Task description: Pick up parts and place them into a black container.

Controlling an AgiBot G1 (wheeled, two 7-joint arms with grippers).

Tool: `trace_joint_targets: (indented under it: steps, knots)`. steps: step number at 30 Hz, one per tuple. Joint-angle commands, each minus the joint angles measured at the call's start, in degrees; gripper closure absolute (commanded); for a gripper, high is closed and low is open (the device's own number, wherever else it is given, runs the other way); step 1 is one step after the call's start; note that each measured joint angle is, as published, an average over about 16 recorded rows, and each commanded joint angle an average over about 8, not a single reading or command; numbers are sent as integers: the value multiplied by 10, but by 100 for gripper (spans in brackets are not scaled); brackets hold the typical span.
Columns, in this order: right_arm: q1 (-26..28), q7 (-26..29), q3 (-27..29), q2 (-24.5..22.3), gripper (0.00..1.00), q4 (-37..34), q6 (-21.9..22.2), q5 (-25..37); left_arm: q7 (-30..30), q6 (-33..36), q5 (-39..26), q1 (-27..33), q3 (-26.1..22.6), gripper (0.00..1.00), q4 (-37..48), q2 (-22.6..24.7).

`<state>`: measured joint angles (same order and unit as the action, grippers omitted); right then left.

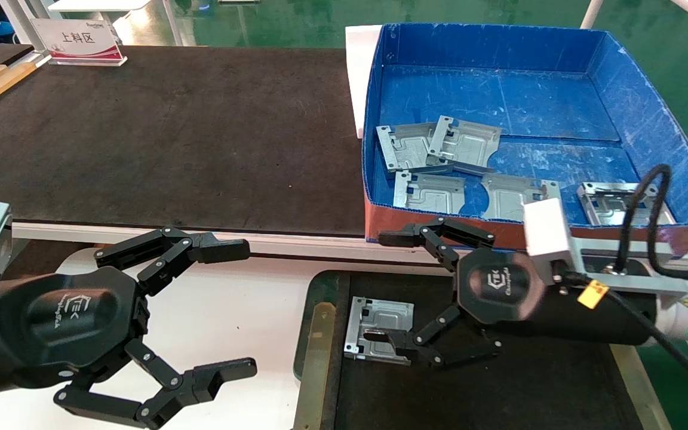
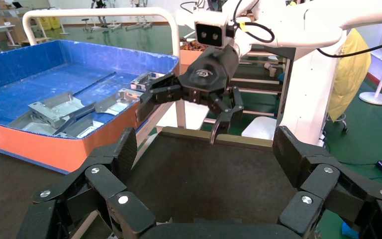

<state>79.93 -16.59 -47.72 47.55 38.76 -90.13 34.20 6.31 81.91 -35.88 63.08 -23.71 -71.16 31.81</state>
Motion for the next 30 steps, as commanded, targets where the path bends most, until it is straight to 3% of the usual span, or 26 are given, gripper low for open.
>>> trace_joint_targets:
  steps: [1,30]
  knots:
    - [-8,12,13,-5,0,15,2,3,0,0,0,0,0,0,0,0]
    - [-121,181,209,-83,0,230,29,51,0,0,0,0,0,0,0,0]
